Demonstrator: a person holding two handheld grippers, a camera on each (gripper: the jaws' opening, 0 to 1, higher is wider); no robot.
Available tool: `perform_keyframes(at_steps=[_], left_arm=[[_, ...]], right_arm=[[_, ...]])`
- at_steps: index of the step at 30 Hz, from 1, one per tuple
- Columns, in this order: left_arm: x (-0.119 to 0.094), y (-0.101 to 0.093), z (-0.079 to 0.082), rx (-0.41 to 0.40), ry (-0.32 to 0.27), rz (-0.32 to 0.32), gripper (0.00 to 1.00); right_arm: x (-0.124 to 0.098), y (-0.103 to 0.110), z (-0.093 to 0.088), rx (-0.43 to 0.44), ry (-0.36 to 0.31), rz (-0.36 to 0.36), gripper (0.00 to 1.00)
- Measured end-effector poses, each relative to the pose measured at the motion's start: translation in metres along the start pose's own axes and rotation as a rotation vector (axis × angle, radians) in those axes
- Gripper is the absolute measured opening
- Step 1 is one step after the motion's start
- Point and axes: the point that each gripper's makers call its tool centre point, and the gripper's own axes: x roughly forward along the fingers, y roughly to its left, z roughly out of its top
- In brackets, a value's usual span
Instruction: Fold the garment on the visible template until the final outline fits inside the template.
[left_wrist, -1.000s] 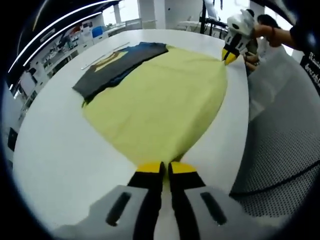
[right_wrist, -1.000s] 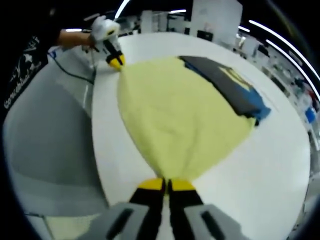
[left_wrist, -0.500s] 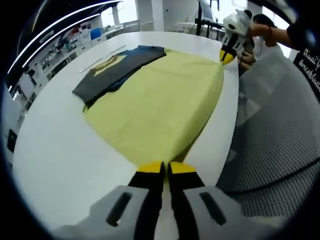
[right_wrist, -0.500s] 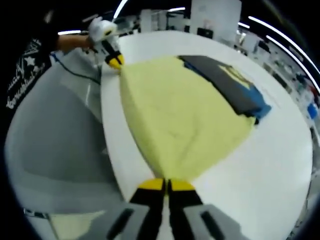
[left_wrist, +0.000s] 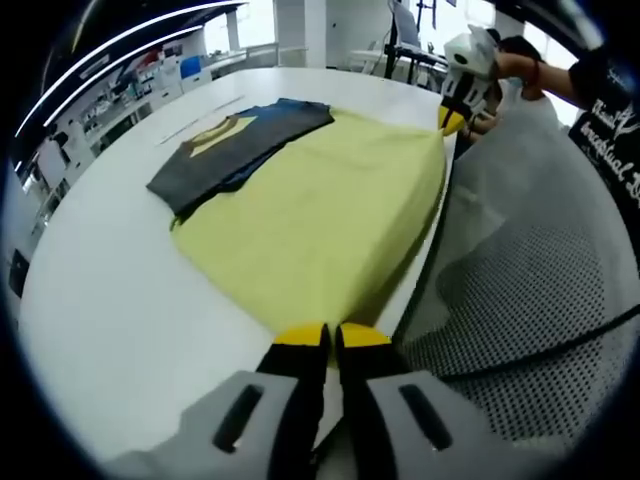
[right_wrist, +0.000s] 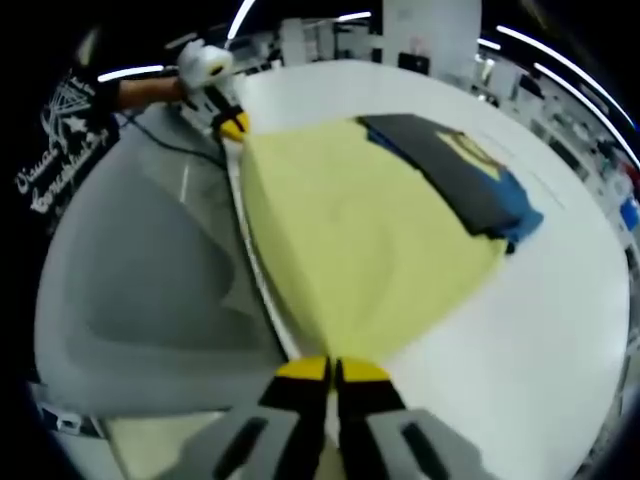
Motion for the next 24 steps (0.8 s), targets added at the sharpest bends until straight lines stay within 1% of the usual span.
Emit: perform_keyframes(at_steps=[3,13,14,17,20,24], left_arm=[[-0.007,-0.010,0.003,0.002,-0.002,-0.005,0.00],[-0.016,-0.031,0.000,0.004,0.027,-0.046,0.00],[-0.017,-0.033,0.000,0.003,0.029,-0.049,0.00],[-0.022,-0.033,-0.002,-0.037,0.021,-0.079,0.01],[-0.030,-0.034,0.003,-0.041,0.025,-0.084,0.01],[-0.035,-0.027,0.007,-0.033,0.036,-0.083,0.01]], right_arm=[[-0.005,0.005,-0.001,0.018,-0.003,0.006,0.00],[-0.018,0.017,0.000,0.095,0.019,0.000,0.00],[-0.019,0.018,0.001,0.099,0.020,0.000,0.00],[-0.025,0.021,0.002,0.110,0.031,-0.007,0.00],[-0.030,0.024,0.006,0.116,0.026,-0.004,0.00],[-0.036,0.024,0.015,0.086,0.023,-0.013,0.00]])
